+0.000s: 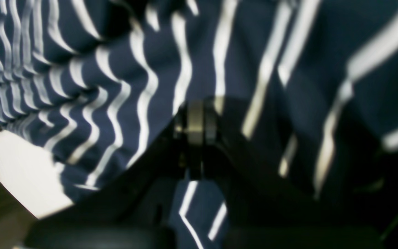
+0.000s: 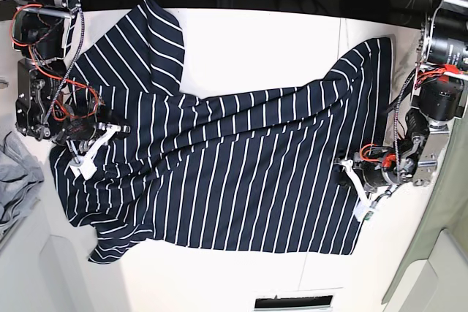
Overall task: Layout the t-shirt on the table in an organized manner, then fold the t-shirt properly
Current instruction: 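Regrasp the shirt hem corners with both grippers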
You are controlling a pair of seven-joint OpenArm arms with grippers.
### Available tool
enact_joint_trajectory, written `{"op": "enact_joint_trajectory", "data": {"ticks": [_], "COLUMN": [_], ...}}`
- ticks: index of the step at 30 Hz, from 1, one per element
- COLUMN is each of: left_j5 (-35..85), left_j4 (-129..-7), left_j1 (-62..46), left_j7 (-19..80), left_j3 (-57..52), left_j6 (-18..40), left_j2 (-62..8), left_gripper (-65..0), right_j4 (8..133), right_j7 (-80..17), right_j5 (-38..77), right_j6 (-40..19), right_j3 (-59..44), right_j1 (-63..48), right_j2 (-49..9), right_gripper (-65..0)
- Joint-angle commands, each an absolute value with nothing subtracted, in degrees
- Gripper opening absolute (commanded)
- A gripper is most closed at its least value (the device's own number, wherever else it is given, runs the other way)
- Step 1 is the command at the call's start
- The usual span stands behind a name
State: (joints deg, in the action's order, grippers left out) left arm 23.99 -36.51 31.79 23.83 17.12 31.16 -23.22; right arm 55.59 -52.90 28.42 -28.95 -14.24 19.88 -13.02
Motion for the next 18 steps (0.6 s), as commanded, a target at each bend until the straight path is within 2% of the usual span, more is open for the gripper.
{"op": "enact_joint_trajectory", "data": {"ticks": [1, 9, 18], "left_j5": [24.08, 17.98, 18.28], "left_j4": [-35.14, -27.00, -27.07], "left_j1": [34.65, 35.86, 35.99], "left_j7": [21.82, 19.70, 20.08], "left_j3": [16.82, 16.93, 16.91], "left_j6": [31.40, 25.63, 26.68], "left_j2": [-22.83, -20.86, -26.11], "left_gripper": [-65.0, -65.0, -65.0], "right_j4": [56.51, 56.51, 56.53], "right_j7": [-52.51, -52.49, -49.23], "right_j5": [28.93, 23.79, 31.16], "right_j6": [-29.12, -29.15, -29.63], "right_j3": [-14.63, -14.61, -14.61], "right_j1": [20.69, 14.46, 11.18], "right_j2": [-13.61, -14.63, -21.28], "right_gripper": [-65.0, -65.0, -65.0]}}
